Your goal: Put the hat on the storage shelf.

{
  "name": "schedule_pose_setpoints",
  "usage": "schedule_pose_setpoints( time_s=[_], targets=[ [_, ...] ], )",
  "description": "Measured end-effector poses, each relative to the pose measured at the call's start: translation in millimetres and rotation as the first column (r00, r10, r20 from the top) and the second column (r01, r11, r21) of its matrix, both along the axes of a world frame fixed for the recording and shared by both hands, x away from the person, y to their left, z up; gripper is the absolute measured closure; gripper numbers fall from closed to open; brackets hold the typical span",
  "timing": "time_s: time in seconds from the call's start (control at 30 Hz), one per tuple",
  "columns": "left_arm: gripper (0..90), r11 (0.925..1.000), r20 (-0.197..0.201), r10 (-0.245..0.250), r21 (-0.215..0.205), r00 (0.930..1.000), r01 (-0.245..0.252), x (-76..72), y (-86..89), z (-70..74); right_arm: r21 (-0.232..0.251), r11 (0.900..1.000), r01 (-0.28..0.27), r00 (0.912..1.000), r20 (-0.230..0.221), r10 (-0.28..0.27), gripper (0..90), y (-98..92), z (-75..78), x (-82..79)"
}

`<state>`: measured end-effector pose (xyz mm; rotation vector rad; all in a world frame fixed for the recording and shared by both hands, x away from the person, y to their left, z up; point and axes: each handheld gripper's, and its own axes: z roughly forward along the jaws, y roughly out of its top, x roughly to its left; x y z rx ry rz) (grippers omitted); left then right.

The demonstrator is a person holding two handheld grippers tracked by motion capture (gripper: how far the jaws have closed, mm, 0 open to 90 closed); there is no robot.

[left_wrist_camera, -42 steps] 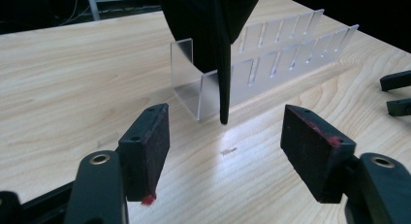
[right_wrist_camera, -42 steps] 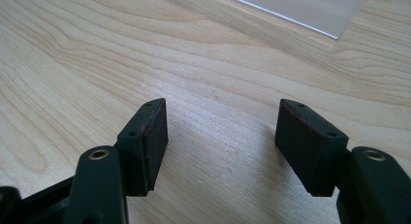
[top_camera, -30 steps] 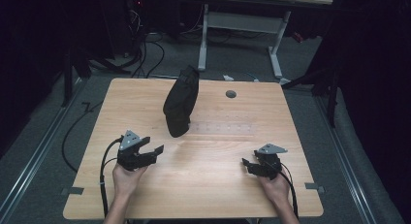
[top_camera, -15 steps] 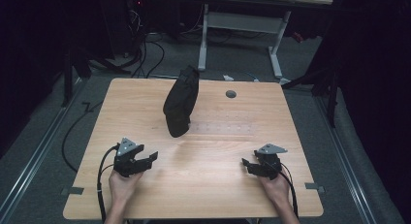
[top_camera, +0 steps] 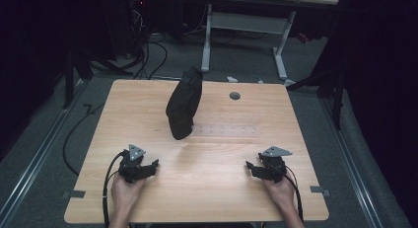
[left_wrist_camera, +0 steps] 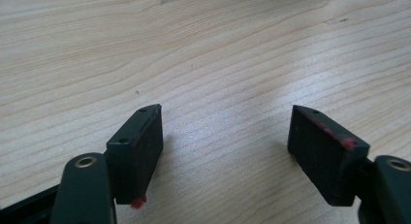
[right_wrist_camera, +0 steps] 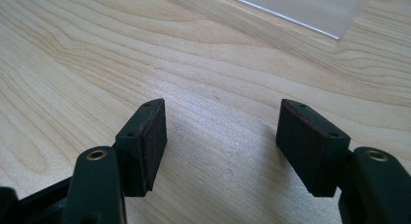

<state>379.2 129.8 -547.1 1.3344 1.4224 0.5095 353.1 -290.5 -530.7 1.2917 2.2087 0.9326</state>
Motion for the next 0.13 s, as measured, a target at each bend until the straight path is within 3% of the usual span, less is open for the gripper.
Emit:
schedule_pose_setpoints(
  time_s=[0.13],
  targets=[
    [28.4,1.0,-0.001,0.002,0.003,1.0,-0.002,0.0,0.0,-0.1,0.001,1.0,0.0,1.0,0.001,0.0,35.6,0.1,-0.1,0.1]
  ],
)
